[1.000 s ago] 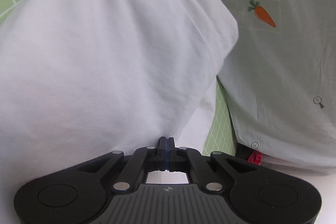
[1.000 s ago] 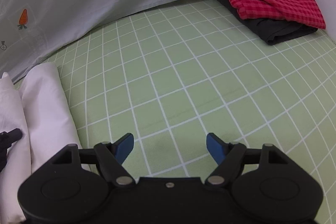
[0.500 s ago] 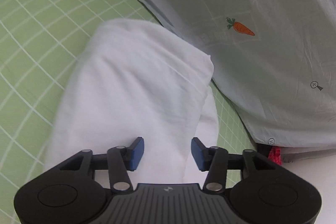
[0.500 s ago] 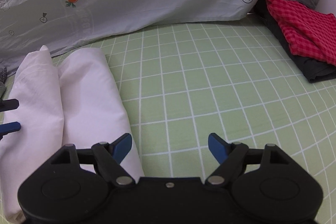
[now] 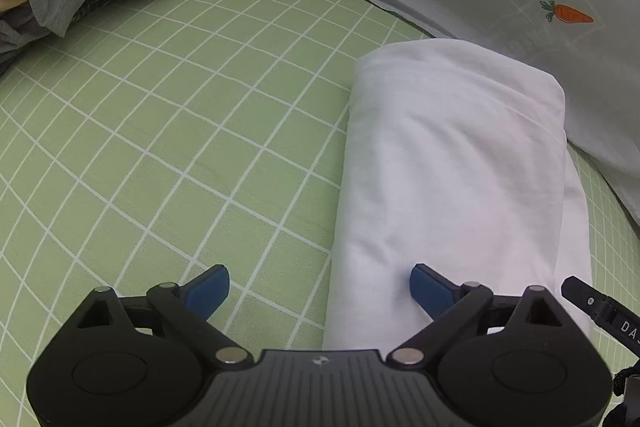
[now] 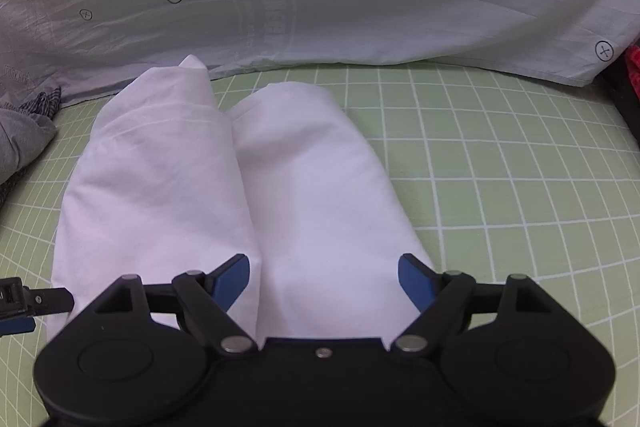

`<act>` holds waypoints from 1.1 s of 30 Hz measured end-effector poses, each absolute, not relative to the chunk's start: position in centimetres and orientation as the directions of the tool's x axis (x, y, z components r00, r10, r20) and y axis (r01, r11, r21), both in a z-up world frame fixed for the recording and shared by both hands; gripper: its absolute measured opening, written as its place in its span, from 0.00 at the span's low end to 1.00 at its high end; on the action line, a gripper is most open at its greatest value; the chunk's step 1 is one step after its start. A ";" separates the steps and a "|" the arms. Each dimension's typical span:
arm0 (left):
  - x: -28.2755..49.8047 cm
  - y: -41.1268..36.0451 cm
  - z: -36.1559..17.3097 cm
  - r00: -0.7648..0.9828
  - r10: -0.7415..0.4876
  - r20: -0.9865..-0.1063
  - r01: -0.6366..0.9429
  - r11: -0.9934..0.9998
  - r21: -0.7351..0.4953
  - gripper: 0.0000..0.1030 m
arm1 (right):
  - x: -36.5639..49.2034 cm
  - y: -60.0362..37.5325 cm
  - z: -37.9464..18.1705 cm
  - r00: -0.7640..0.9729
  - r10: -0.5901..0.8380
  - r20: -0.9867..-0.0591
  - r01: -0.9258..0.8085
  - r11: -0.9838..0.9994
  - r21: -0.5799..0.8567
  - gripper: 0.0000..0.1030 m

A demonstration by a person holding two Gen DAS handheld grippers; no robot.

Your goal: Fold clothes

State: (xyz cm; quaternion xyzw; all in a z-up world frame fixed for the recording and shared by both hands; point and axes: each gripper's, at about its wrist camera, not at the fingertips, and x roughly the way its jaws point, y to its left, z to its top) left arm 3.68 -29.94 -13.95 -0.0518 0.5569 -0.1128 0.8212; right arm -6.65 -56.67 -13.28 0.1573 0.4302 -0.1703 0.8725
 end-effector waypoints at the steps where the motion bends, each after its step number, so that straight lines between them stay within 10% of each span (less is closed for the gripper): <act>1: 3.8 -30.2 -14.3 0.351 -0.240 -0.905 0.129 0.970 -0.208 0.98 | -6.2 -56.3 -13.5 0.572 -0.144 -0.807 0.421 0.896 0.138 0.80; 8: 4.1 -30.1 -15.6 0.338 -0.267 -0.902 0.117 0.963 -0.241 1.00 | -3.9 -54.6 -15.2 0.593 -0.060 -0.803 0.326 0.930 0.171 0.74; 15: 3.9 -31.1 -15.7 0.334 -0.283 -0.899 0.122 0.959 -0.256 1.00 | -3.7 -55.8 -14.5 0.628 0.111 -0.770 0.257 0.904 0.340 0.06; 28: -0.7 -40.8 -7.9 0.424 -0.480 -0.768 0.501 0.831 -0.243 0.99 | -10.5 -61.8 -5.1 0.824 0.127 -0.553 0.195 0.852 0.486 0.04; 33: -1.1 -42.0 -9.3 0.444 -0.378 -0.812 0.489 0.862 -0.134 0.99 | -11.0 -65.7 -6.5 0.788 -0.006 -0.615 0.291 0.884 0.365 0.06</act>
